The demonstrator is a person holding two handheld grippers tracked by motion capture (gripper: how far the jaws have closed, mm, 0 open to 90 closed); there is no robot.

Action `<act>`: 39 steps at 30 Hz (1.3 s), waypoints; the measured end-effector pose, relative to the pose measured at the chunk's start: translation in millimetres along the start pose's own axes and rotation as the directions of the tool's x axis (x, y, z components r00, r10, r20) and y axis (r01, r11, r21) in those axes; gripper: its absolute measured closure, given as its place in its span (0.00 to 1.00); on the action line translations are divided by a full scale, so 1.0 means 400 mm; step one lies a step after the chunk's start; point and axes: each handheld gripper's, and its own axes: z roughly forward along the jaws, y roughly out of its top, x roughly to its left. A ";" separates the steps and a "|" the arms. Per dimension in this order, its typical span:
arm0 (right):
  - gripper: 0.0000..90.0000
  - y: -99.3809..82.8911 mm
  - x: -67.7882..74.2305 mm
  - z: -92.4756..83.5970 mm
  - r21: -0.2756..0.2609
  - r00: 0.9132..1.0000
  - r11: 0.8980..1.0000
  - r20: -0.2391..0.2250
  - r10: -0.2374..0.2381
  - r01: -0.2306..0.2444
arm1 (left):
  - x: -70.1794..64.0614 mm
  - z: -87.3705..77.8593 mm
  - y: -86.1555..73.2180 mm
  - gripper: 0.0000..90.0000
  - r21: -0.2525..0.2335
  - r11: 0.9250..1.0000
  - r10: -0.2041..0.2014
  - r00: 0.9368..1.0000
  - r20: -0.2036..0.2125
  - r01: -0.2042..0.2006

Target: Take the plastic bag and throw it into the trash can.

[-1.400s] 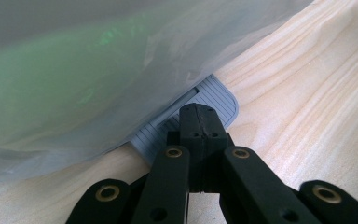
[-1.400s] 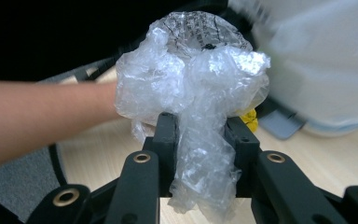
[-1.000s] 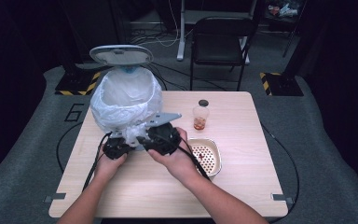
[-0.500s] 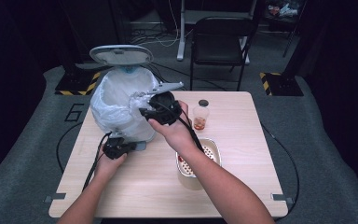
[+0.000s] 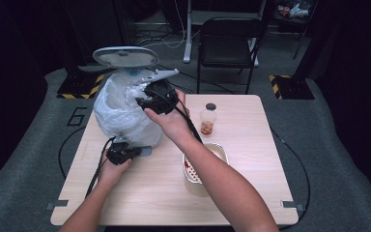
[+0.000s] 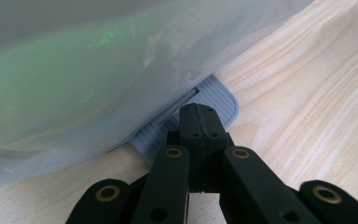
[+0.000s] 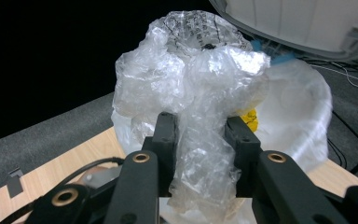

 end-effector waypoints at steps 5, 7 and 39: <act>0.77 0.017 -0.007 0.060 0.016 1.000 1.000 0.013 0.006 -0.006 | -0.001 0.000 0.000 1.00 -0.001 1.000 -0.001 1.000 0.000 0.001; 0.76 0.023 -0.016 0.083 0.021 1.000 1.000 0.014 0.018 -0.019 | -0.011 -0.001 -0.003 1.00 0.002 0.999 -0.049 0.999 -0.005 0.049; 0.35 -0.053 -0.100 -0.056 0.020 0.994 0.999 0.106 -0.040 0.038 | -0.012 0.002 -0.006 1.00 -0.011 0.997 -0.080 0.997 -0.013 0.080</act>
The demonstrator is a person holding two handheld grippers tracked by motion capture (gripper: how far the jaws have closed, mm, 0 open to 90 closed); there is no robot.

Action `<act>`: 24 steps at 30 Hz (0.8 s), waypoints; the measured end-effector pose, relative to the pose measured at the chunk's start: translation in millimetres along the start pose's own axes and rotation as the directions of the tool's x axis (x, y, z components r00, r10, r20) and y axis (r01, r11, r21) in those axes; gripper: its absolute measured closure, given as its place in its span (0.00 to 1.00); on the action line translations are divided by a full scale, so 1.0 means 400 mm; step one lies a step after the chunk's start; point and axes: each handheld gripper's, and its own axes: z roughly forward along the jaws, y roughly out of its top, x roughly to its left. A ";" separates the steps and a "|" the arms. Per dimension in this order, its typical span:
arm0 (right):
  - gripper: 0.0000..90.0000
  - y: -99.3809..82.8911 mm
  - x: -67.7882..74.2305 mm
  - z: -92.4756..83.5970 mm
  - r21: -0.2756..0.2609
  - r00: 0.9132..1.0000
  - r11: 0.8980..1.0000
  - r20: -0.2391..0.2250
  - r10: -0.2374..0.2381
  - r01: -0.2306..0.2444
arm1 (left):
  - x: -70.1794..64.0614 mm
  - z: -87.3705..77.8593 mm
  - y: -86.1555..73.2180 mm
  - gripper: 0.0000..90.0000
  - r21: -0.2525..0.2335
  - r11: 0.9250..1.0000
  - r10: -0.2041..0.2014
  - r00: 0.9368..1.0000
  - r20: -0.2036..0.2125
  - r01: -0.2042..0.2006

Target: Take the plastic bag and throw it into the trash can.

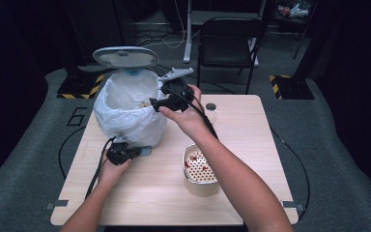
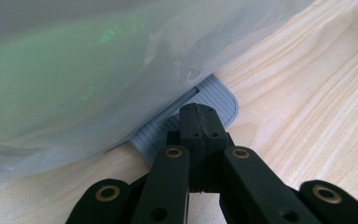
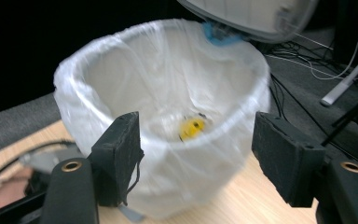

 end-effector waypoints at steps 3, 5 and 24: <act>0.34 -0.034 -0.025 -0.033 0.014 1.000 1.000 0.012 0.007 -0.007 | 0.000 0.001 0.000 1.00 -0.005 1.000 0.005 1.000 -0.001 -0.005; 0.34 -0.062 -0.047 -0.050 0.008 1.000 1.000 0.019 0.010 -0.010 | 0.000 0.001 0.000 1.00 -0.003 1.000 0.004 1.000 -0.002 -0.004; 0.29 -0.276 -0.202 -0.075 0.031 0.990 0.995 0.101 0.094 -0.098 | -0.001 0.001 0.000 1.00 -0.007 1.000 0.008 1.000 0.003 -0.008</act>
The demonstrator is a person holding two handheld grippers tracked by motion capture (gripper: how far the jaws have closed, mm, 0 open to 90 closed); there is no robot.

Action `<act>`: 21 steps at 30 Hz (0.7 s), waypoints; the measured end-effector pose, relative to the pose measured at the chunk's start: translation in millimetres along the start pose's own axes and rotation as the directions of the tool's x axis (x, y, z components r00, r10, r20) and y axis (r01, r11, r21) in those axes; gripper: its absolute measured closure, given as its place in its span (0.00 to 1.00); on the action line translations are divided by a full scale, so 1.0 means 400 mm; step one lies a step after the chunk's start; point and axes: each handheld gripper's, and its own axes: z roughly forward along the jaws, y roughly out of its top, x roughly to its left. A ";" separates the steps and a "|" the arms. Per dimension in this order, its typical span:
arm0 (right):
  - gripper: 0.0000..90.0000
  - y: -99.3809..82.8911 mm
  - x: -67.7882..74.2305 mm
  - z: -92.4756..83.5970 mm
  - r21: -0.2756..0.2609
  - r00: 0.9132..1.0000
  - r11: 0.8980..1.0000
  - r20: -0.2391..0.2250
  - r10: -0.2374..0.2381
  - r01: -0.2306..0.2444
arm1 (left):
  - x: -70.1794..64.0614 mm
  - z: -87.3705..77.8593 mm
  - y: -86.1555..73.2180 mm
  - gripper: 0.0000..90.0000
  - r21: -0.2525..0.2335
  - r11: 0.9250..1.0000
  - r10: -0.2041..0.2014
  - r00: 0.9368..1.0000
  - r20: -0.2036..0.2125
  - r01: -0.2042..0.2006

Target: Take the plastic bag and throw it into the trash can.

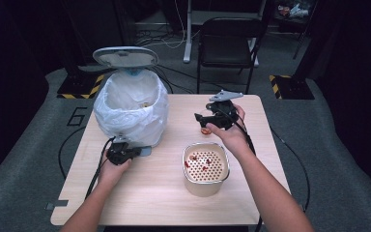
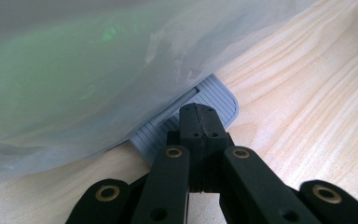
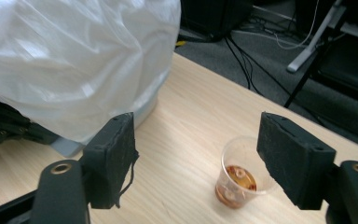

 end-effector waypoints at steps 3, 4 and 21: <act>0.27 -0.026 -0.020 0.007 0.002 1.000 1.000 0.002 0.017 -0.017 | 0.000 0.000 0.000 1.00 -0.002 1.000 -0.003 1.000 0.001 0.003; 0.26 -0.035 -0.026 0.010 0.001 1.000 1.000 0.003 0.026 -0.026 | 0.000 0.000 0.000 1.00 0.000 1.000 0.002 1.000 -0.001 -0.002; 0.18 -0.162 -0.122 0.069 0.026 0.995 0.995 0.038 0.096 -0.097 | -0.002 -0.002 -0.005 1.00 -0.011 1.000 0.001 1.000 -0.002 -0.001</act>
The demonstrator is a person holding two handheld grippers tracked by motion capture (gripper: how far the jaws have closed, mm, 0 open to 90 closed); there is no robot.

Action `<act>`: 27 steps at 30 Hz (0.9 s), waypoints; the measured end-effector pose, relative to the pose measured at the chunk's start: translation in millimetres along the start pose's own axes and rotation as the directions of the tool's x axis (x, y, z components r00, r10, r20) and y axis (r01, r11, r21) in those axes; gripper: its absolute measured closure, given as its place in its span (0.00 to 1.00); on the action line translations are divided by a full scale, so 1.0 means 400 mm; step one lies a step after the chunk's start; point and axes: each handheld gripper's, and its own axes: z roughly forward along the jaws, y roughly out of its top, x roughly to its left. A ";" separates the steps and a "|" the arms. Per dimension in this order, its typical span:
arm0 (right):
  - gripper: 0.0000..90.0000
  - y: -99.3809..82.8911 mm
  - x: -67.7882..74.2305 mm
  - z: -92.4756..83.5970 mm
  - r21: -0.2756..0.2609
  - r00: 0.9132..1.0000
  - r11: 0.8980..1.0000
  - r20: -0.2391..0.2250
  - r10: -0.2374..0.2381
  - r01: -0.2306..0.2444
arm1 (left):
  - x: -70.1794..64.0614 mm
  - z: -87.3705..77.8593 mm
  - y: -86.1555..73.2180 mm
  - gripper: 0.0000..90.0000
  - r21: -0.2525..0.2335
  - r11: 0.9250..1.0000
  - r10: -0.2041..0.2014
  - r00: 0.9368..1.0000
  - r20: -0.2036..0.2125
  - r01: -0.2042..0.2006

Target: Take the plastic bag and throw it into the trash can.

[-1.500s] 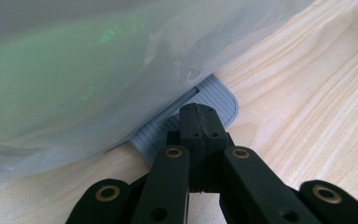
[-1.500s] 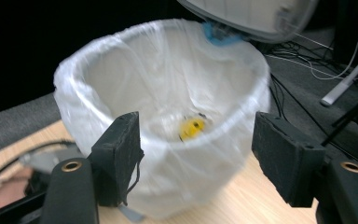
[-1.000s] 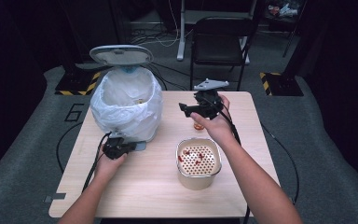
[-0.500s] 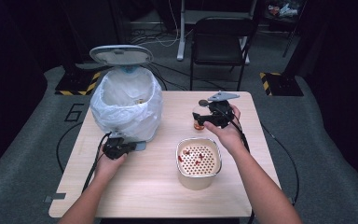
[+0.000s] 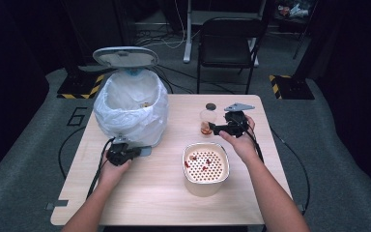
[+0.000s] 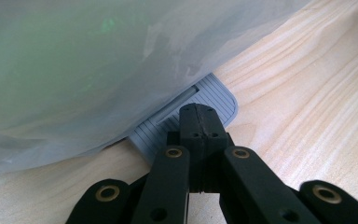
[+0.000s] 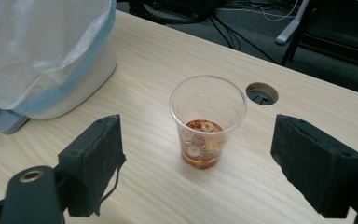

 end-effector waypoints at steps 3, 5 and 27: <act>0.18 -0.007 -0.007 0.007 -0.004 1.000 1.000 0.000 0.008 -0.008 | -0.001 0.000 -0.001 1.00 -0.001 1.000 -0.003 1.000 0.002 0.003; 0.18 -0.014 -0.012 0.012 -0.009 1.000 1.000 0.001 0.008 -0.008 | -0.001 0.000 -0.001 1.00 0.000 1.000 -0.003 1.000 0.000 0.003; 0.10 -0.037 -0.045 0.140 0.027 1.000 0.999 0.013 0.025 -0.025 | 0.002 -0.002 -0.003 1.00 -0.004 1.000 0.018 1.000 -0.002 -0.018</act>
